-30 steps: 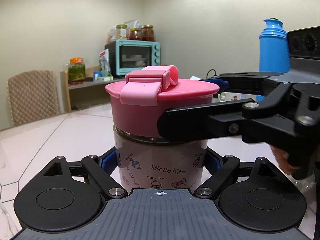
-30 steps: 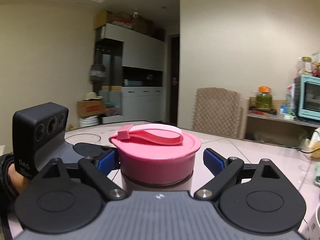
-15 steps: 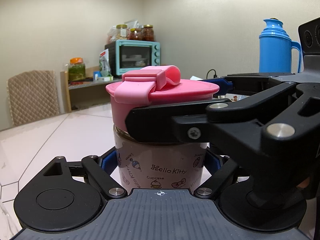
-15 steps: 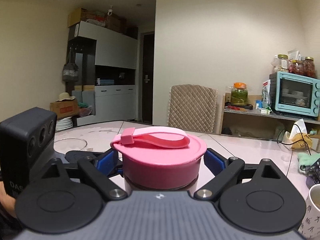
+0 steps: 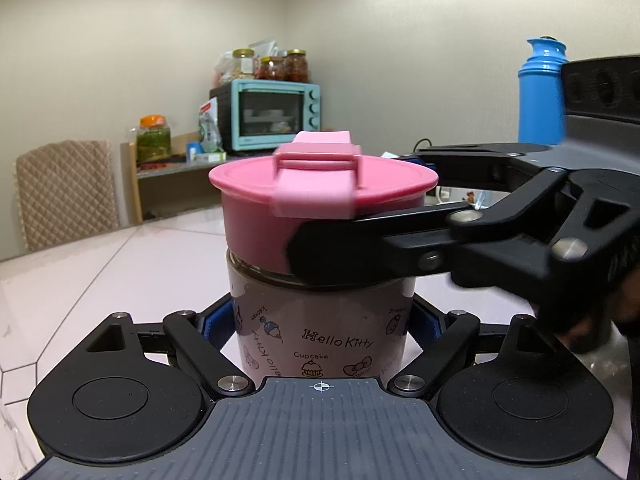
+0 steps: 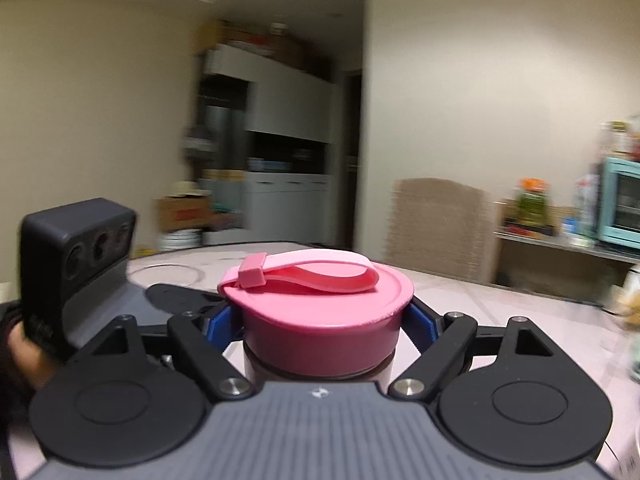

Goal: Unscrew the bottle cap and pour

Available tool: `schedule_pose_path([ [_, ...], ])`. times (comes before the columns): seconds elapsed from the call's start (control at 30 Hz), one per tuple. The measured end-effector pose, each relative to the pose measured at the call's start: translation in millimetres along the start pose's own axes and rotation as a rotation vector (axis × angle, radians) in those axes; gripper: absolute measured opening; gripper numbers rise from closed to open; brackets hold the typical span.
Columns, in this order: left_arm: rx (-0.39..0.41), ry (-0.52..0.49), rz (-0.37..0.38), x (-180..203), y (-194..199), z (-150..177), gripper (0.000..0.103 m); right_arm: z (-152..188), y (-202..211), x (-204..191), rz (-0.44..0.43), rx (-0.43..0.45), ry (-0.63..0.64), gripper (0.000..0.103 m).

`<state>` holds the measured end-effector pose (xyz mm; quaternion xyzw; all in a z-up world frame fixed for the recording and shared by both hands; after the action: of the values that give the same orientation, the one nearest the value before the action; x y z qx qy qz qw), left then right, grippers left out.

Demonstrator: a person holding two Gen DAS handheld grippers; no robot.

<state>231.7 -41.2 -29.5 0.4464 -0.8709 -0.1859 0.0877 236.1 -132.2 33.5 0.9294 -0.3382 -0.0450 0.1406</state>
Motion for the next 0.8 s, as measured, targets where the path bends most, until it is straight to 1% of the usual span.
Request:
schedule_pose_path([
  [0.1,0.000,0.000,0.000,-0.4,-0.6,-0.1,0.090,0.0,2.0,12.5,-0.137,0.002,-0.004,0.085],
  [0.17,0.000,0.000,0.000,-1.1,-0.4,0.0,0.090,-1.5,2.5,14.4,-0.159,0.005,-0.005,0.085],
  [0.23,0.000,0.000,0.000,-1.1,-0.4,0.0,0.090,-2.0,4.3,10.7,-0.120,0.007,-0.015,0.087],
  [0.27,0.000,-0.001,-0.001,-1.3,-0.2,0.0,0.090,-1.6,6.1,7.3,-0.081,0.006,-0.018,0.090],
  [0.4,0.000,-0.001,-0.001,-1.5,-0.4,0.0,0.090,0.7,14.0,-3.5,0.086,-0.008,-0.057,0.092],
  [0.5,0.000,-0.001,-0.001,-1.8,-0.4,-0.1,0.090,-1.4,18.1,-11.2,0.168,0.007,-0.086,0.092],
  [0.7,0.000,-0.001,-0.001,-2.3,-0.7,-0.3,0.090,-6.8,5.2,-18.5,0.255,0.009,-0.144,0.092],
  [0.8,0.000,-0.001,-0.001,-2.4,-0.8,-0.3,0.090,-7.4,-0.6,-18.6,0.281,0.007,-0.174,0.092],
])
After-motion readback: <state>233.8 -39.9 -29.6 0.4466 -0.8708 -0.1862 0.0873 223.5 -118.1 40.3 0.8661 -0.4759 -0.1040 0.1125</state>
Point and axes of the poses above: each gripper's, at about its wrist camera, not at the fingertips, and y roughly against the way its jaws point, x to its right, z to its underside, the point moved 8 cm from there along -y, roughly the way its jaws point, and after that the axes turned 4 degrees about -x, right-handed, at the moved point
